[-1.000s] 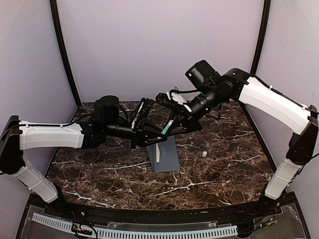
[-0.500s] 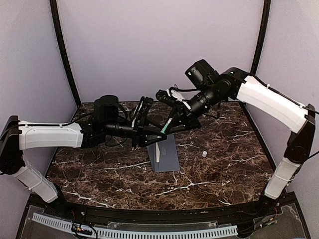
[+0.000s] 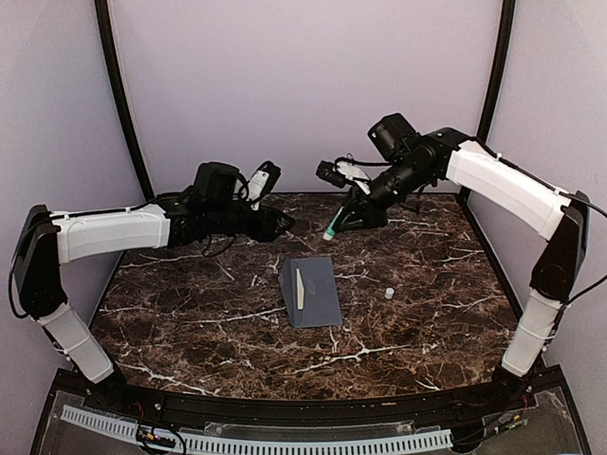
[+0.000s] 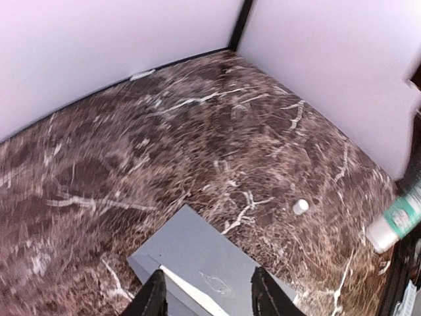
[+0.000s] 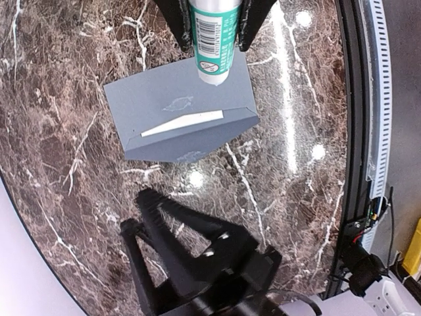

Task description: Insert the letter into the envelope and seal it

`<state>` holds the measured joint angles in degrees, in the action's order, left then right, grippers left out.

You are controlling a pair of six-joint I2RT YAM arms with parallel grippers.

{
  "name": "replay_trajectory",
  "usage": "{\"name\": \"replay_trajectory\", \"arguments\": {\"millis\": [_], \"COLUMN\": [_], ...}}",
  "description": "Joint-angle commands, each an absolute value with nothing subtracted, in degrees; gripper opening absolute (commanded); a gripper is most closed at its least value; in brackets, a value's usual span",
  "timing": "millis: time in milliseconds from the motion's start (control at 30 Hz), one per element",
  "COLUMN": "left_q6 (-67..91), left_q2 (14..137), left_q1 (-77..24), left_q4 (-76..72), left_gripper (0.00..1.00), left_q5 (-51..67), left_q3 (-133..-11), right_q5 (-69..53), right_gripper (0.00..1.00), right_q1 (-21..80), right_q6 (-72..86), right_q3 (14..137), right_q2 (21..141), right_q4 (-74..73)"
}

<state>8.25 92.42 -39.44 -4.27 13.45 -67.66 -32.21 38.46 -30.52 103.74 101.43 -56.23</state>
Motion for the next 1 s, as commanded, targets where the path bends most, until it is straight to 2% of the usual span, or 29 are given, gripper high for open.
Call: {"name": "replay_trajectory", "arguments": {"millis": [0, 133, 400, 500, 700, 833, 967], "left_q6": [25.5, 34.7, 40.1, 41.3, 41.9, 42.3, 44.4], "left_q2": [100.7, 106.0, 113.6, 115.6, 116.7, 116.2, 114.1], "left_q1": [-37.8, -37.6, -36.4, -36.4, -36.3, -36.3, -36.6], "left_q4": [12.8, 16.7, 19.8, 19.0, 22.0, 23.9, 22.9], "left_gripper": [0.4, 0.39, 0.37, 0.3, 0.18, 0.03, 0.0], "left_q5": [5.4, 6.6, 14.2, 18.1, 17.9, 18.7, 20.8], "left_q3": [-75.3, -78.4, -82.7, -82.8, -83.7, -84.0, -81.3], "right_q5": [-25.6, -25.9, -26.2, -26.3, -27.0, -27.3, -27.7], "right_gripper": [0.0, 0.0, 0.0, 0.0, 0.0, 0.0, 0.0], "right_q1": [38.8, 38.8, 38.8, 38.8, 38.9, 38.9, 38.9], "right_q6": [-29.0, -28.6, -28.4, -28.5, -28.5, -28.3, -28.3], "right_q3": [98.9, 94.8, 91.8, 90.9, 89.8, 89.7, 89.6], "right_q2": [101.3, 99.6, 96.7, 96.0, 95.7, 95.3, 95.1], "right_q4": [-53.4, -51.8, -50.4, -49.9, -49.8, -49.7, -49.7]}}
